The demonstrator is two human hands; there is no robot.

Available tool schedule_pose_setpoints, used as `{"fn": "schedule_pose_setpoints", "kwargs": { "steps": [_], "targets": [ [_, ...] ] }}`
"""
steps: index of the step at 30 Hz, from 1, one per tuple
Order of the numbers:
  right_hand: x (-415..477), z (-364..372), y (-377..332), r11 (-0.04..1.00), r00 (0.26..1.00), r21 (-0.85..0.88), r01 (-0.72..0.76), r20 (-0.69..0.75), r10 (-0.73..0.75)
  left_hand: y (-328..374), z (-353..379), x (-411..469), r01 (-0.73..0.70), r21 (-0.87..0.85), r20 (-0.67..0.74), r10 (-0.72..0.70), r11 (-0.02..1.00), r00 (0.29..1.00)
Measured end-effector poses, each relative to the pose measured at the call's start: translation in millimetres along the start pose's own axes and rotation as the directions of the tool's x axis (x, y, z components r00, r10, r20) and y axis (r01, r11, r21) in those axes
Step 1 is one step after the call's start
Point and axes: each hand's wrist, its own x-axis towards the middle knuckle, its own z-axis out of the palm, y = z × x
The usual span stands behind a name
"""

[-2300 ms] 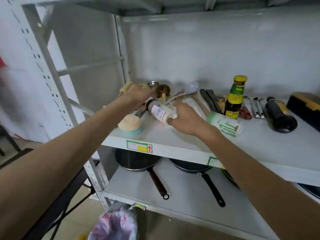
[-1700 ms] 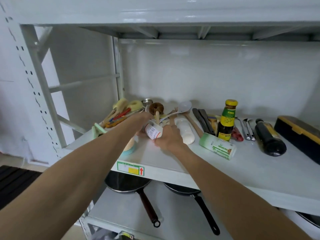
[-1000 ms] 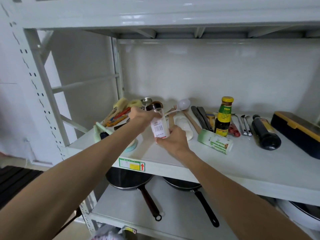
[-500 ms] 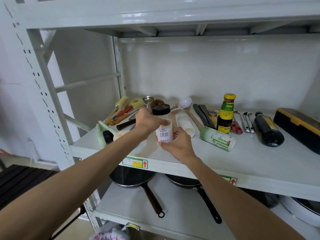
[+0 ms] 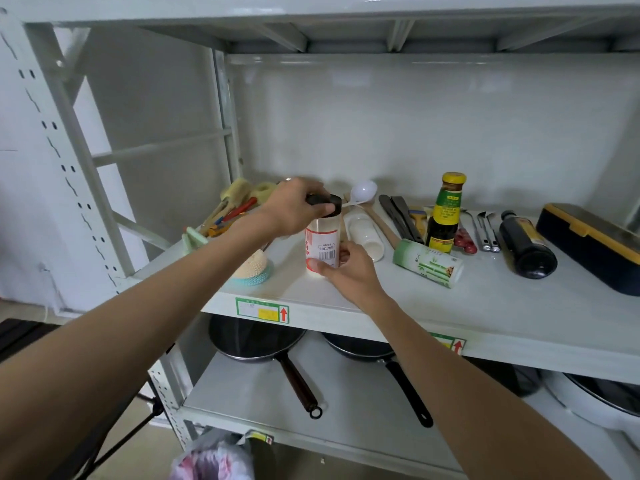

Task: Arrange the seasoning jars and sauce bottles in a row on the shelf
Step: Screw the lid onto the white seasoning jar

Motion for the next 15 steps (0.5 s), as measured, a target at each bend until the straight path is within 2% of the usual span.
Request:
{"fn": "schedule_pose_setpoints", "kwargs": {
  "steps": [5,9,15],
  "targets": [
    [2,-1,1,0.999,0.999,0.021,0.032,0.002,-0.032,-7,-2,4,-0.089,0.131,0.062,0.082,0.987,0.995],
    [3,-2,7,0.998,1.0,0.068,0.019,0.017,-0.021,-8,-11,9,-0.118,0.262,0.108,0.092,0.958,0.99],
    [3,-1,5,0.999,0.994,0.052,-0.002,0.108,-0.003,-11,-14,14,-0.121,0.274,0.104,0.096,0.954,0.99]
  ]
}}
